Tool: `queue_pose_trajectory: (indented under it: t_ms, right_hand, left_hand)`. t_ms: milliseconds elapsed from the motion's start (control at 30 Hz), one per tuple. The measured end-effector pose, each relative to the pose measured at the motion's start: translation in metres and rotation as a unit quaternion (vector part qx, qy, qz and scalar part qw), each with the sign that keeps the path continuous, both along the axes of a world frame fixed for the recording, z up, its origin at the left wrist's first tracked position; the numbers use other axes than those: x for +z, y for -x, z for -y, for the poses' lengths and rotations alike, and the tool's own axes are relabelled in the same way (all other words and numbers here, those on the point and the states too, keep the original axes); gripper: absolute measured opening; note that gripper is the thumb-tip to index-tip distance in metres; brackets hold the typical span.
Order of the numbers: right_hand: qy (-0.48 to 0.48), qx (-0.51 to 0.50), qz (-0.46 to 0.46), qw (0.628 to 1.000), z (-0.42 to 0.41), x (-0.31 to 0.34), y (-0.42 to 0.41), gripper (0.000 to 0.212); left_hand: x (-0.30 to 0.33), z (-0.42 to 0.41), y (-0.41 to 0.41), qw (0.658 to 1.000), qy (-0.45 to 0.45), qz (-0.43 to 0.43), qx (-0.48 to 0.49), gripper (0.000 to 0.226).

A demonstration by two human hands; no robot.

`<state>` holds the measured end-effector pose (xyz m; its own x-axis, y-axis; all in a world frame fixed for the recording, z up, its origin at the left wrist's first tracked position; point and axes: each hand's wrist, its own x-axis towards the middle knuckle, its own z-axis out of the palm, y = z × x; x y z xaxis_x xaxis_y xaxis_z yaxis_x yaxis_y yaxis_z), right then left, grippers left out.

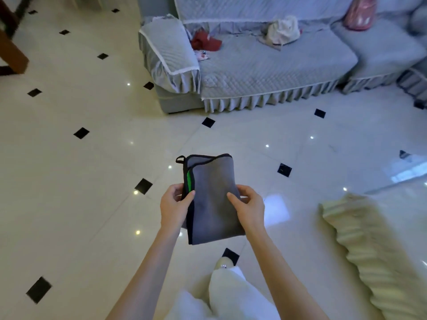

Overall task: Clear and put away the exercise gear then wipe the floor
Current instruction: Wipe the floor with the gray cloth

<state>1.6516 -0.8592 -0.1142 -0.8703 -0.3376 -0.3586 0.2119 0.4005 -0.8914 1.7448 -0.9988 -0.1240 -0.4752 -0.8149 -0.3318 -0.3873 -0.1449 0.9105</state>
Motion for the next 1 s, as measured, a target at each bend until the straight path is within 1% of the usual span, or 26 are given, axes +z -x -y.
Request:
queue_pose_trajectory:
  t_ms: [167, 333, 467, 600, 767, 933, 1000]
  right_hand:
    - [0.019, -0.083, -0.002, 0.996, -0.039, 0.004, 0.053, 0.017]
    - [0.024, -0.178, 0.004, 0.984, -0.073, 0.0, 0.09, 0.018]
    - [0.027, -0.246, 0.002, 0.969, -0.089, -0.005, 0.117, 0.016]
    - [0.034, -0.318, -0.005, 0.947, -0.095, -0.003, 0.15, 0.014]
    - [0.044, -0.418, -0.03, 0.907, -0.116, 0.004, 0.182, 0.018]
    - [0.034, -0.545, -0.05, 0.836, -0.164, 0.006, 0.181, 0.017]
    - [0.029, -0.587, -0.058, 0.807, -0.187, 0.006, 0.176, 0.017]
  left_hand:
    - [0.004, -0.024, 0.073, 0.998, -0.008, -0.023, -0.064, 0.022]
    - [0.002, -0.046, 0.137, 0.988, -0.01, -0.021, -0.15, 0.022]
    - [-0.001, -0.055, 0.188, 0.975, -0.011, -0.015, -0.221, 0.022]
    - [0.001, -0.063, 0.246, 0.955, -0.011, -0.017, -0.296, 0.021]
    - [0.004, -0.091, 0.312, 0.916, -0.018, -0.025, -0.4, 0.021]
    - [0.006, -0.155, 0.353, 0.851, -0.034, -0.026, -0.523, 0.024]
    - [0.005, -0.186, 0.364, 0.822, -0.046, -0.023, -0.567, 0.02]
